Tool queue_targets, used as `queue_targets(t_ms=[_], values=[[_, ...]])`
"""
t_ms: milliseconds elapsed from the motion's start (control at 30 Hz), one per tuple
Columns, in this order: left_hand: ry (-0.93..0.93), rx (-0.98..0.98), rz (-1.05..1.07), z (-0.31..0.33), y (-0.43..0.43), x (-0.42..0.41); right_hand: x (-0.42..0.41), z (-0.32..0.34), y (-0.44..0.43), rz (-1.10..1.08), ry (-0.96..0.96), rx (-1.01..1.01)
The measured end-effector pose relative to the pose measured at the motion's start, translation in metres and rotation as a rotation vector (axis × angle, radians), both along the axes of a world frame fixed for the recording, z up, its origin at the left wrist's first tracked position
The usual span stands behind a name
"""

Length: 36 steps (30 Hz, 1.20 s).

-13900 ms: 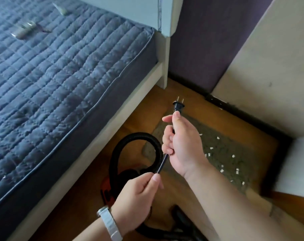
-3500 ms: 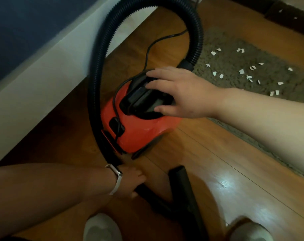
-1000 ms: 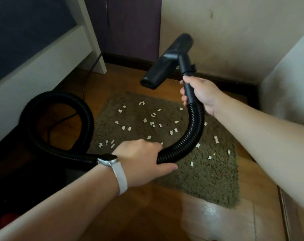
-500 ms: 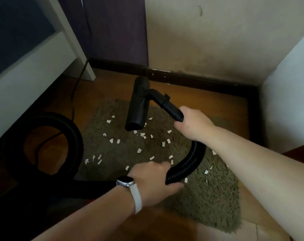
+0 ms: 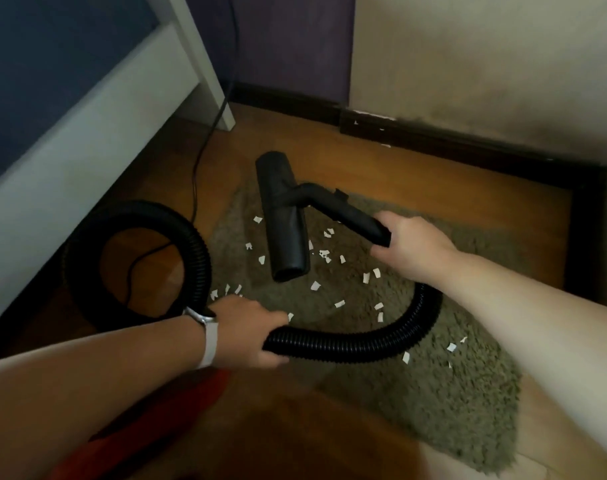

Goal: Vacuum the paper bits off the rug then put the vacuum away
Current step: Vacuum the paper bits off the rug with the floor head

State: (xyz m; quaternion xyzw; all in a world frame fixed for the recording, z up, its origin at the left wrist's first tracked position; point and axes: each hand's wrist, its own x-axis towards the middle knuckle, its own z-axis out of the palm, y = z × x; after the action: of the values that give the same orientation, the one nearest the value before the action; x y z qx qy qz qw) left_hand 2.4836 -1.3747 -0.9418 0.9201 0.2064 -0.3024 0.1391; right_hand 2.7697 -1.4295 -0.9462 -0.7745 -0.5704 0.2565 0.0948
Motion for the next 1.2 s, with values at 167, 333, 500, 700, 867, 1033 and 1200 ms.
queue_targets(t_ms=[167, 333, 500, 700, 867, 1033, 1200], values=[[-0.103, 0.012, -0.057, -0.04, 0.004, -0.002, -0.013, -0.025, 0.003, 0.092, -0.115, -0.059], [-0.014, -0.211, 0.017, -0.034, 0.006, -0.007, -0.004, -0.007, -0.023, -0.035, -0.198, -0.11], [0.176, -0.364, 0.199, -0.03, 0.029, -0.036, 0.009, -0.012, -0.018, -0.127, -0.211, -0.019], [0.291, -0.386, 0.327, -0.029, 0.041, -0.082, -0.017, -0.013, 0.012, -0.024, -0.251, 0.003], [0.345, -0.477, 0.439, -0.04, 0.051, -0.138, -0.013, -0.011, 0.002, 0.006, -0.321, -0.085], [0.362, -0.536, 0.495, -0.043, 0.059, -0.176, 0.013, 0.004, -0.019, -0.115, -0.365, -0.095], [0.23, -0.414, 0.385, -0.039, 0.054, -0.169, -0.003, -0.007, -0.022, -0.106, -0.306, -0.026]])
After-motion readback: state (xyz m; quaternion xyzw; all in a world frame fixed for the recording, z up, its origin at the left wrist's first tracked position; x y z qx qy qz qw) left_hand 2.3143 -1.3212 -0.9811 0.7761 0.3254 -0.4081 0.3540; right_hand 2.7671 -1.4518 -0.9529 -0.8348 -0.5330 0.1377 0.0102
